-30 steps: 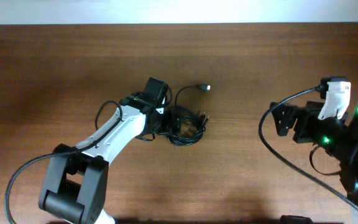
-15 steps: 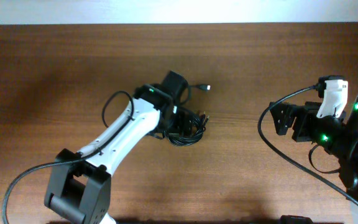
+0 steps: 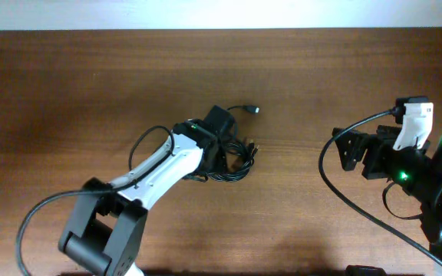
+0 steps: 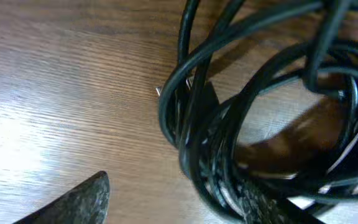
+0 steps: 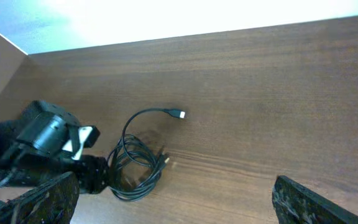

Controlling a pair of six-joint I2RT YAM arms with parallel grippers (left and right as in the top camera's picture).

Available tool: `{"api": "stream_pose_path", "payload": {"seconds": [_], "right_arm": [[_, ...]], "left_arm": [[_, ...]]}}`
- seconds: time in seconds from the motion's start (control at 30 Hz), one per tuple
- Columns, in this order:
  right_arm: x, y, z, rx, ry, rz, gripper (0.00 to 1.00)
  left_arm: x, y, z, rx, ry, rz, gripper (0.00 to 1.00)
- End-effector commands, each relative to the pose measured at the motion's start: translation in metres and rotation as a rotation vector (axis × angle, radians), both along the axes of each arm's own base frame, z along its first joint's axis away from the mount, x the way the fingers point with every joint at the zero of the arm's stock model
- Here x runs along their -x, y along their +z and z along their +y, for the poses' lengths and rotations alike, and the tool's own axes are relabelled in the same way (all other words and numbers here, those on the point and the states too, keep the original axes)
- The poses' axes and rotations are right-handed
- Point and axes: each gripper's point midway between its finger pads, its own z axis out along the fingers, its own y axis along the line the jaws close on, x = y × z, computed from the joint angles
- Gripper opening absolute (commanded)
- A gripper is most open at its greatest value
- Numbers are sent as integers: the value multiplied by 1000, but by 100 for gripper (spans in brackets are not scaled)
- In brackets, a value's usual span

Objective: Untangle cables
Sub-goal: 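Lift the coil with the left gripper while the right gripper approaches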

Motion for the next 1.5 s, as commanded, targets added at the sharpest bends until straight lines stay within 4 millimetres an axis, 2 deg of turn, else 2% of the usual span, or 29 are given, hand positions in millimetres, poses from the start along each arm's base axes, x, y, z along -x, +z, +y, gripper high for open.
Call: {"api": "stream_pose_path", "payload": {"seconds": [0.0, 0.03, 0.07, 0.1, 0.13, 0.3, 0.37, 0.47, 0.5, 0.57, 0.63, 0.7, 0.83, 0.87, 0.93, 0.97, 1.07, 1.13, 1.2, 1.23, 1.27, 1.3, 1.33, 1.4, 1.43, 1.47], "right_arm": [[2, 6, 3, 8, 20, -25, 99], [2, 6, 3, 8, 20, -25, 99], [2, 6, 3, 8, 20, -25, 98], [2, 6, 3, 8, 20, -25, 99], [2, 6, 3, 8, 20, -25, 99], [1, 6, 1, 17, 16, -30, 99], [-1, 5, 1, 30, 25, -33, 99], [-9, -4, 6, 4, 56, 9, 99], [-10, -5, 11, -16, 81, 17, 99], [-9, -7, 12, -17, 87, 23, 99], [-5, -7, 22, -38, 139, 32, 99], [4, -13, 52, -9, 307, 32, 99], [20, -40, 131, 108, 696, 29, 100], [16, -42, 149, 117, 752, -1, 97], [6, -33, 163, 118, 778, -75, 94], [-2, -24, 166, 118, 773, -136, 85], [-14, -6, 170, 100, 750, -222, 86], [-29, 0, 164, 145, 685, -268, 87], [-51, -1, 145, 135, 481, -209, 87], [-67, -5, 122, 46, 224, -105, 87], [-71, -9, 112, -44, 88, -32, 87], [-68, -16, 108, -195, -40, 79, 86], [-63, -20, 113, -327, -97, 176, 85], [-44, -14, 142, -486, 20, 296, 82], [-20, -4, 167, -598, 174, 402, 79], [-8, 0, 177, -630, 249, 446, 79]], "left_arm": [[0, -20, -20, 70, 101, 27, 74], [-1, -21, -24, 75, 90, 19, 75], [-1, -22, -30, 78, 75, 11, 60], [0, -22, -34, 81, 64, 4, 20], [-1, -21, -35, 86, 68, 0, 0], [-9, -17, -25, 82, 60, -11, 0], [-21, 5, -10, 82, -6, -50, 0], [-51, 77, 5, 147, -45, -237, 10], [-56, 104, 10, 169, -47, -308, 9], [-57, 161, 15, 227, -36, -454, 5], [-46, 226, 20, 301, -35, -623, 2], [-25, 272, 27, 366, -36, -744, 5], [16, 329, 38, 472, -49, -897, 4], [29, 340, 39, 507, -67, -927, 6], [38, 337, 38, 519, -82, -902, 7], [44, 334, 31, 553, -115, -866, 8], [53, 327, 24, 571, -166, -819, 8], [65, 328, 7, 623, -307, -798, 7], [76, 331, -5, 628, -482, -815, 7], [81, 330, -8, 581, -613, -849, 7], [82, 328, -8, 536, -682, -869, 7], [83, 325, -7, 480, -768, -890, 5], [84, 323, -7, 421, -858, -915, 1], [84, 324, -7, 352, -961, -961, 6], [81, 330, -8, 348, -967, -990, 14], [80, 332, -9, 345, -968, -1005, 13]]}}
